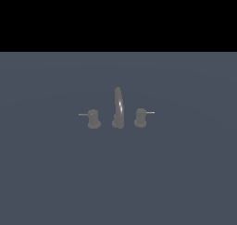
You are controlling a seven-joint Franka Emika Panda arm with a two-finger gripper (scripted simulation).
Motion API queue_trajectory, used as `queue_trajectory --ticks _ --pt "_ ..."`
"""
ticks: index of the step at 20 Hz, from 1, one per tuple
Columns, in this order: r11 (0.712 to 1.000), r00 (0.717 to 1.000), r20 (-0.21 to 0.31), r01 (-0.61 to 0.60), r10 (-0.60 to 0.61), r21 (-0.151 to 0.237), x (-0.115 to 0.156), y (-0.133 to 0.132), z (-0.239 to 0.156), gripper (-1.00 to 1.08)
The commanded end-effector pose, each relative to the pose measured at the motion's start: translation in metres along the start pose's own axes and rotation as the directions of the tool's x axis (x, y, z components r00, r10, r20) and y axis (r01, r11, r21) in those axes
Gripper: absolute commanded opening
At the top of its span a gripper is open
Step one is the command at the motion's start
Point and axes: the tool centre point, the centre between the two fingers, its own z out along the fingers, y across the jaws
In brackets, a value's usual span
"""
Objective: Turn on the faucet by rotating a designated handle.
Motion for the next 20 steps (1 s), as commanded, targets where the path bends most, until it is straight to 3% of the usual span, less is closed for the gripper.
queue_trajectory --ticks 1,10,20 --pt "0.999 0.999 0.0 -0.038 0.038 0.0 0.003 -0.008 0.011 -1.0" --pt "0.976 0.976 -0.002 -0.217 0.217 0.003 0.022 -0.046 0.063 -1.0" --pt "0.909 0.91 -0.003 -0.416 0.416 0.009 0.054 -0.086 0.124 -1.0"
